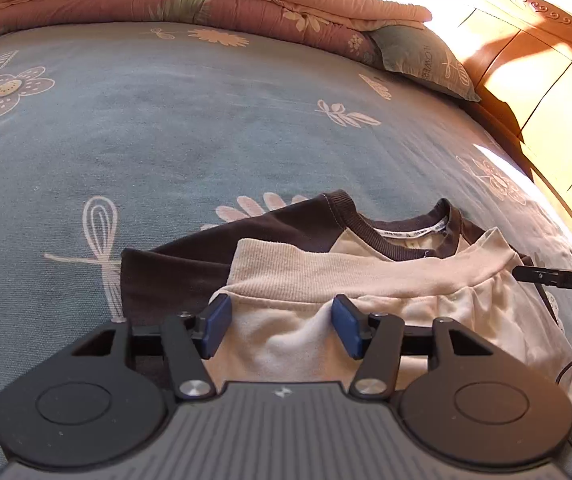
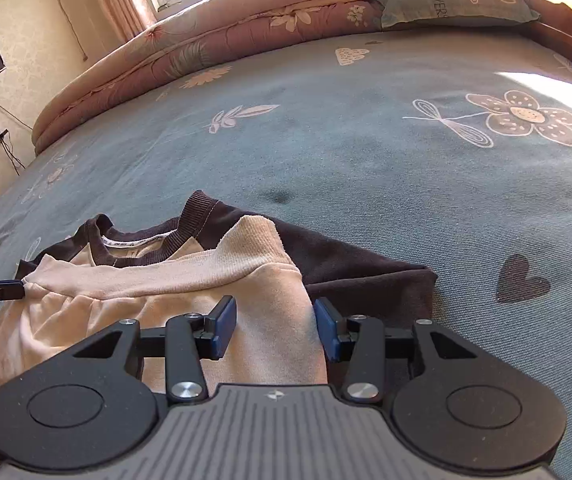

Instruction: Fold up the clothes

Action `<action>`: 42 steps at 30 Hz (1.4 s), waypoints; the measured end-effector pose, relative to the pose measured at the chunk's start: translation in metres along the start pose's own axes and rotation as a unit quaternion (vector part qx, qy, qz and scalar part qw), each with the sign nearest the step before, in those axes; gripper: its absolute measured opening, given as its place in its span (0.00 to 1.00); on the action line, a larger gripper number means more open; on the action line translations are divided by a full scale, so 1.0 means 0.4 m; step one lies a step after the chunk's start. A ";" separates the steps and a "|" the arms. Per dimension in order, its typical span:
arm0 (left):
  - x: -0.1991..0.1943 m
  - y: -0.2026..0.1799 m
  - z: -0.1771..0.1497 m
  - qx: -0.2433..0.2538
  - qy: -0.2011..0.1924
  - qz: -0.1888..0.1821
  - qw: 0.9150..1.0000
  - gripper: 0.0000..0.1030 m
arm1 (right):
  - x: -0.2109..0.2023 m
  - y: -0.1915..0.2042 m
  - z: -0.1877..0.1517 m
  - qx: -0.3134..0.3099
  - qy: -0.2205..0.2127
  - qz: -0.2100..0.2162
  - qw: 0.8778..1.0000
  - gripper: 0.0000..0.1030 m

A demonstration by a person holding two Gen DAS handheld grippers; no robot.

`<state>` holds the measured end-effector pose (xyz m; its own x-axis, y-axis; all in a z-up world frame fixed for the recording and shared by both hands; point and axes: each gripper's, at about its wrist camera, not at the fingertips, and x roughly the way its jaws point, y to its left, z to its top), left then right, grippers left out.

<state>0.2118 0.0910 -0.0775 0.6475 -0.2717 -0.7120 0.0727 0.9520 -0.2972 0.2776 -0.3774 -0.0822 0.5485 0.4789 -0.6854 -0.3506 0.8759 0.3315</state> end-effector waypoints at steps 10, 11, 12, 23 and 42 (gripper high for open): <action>-0.008 0.008 0.035 -0.018 -0.024 0.018 0.999 0.56 | 0.028 0.013 0.030 -0.025 -0.007 -0.014 1.000 0.21; -0.016 -0.011 0.033 -0.006 -0.019 0.010 1.000 0.56 | 0.022 0.012 0.029 -0.022 -0.014 -0.023 0.999 0.21; -0.021 -0.027 0.031 0.001 -0.014 -0.002 1.000 0.56 | 0.017 0.011 0.029 -0.017 -0.018 -0.031 0.999 0.20; 0.016 -0.078 -0.017 -0.014 0.011 0.000 1.000 0.60 | -0.072 0.135 0.010 -0.031 -0.038 0.022 0.999 0.40; -0.102 -0.108 -0.138 -0.030 0.071 0.076 0.994 0.68 | -0.169 0.145 -0.185 0.009 -0.002 -0.068 0.998 0.60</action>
<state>0.1405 0.0531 -0.0708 0.5338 -0.1475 -0.8327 -0.0649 0.9746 -0.2143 0.1640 -0.3632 -0.0647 0.5935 0.3558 -0.7219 -0.2585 0.9337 0.2476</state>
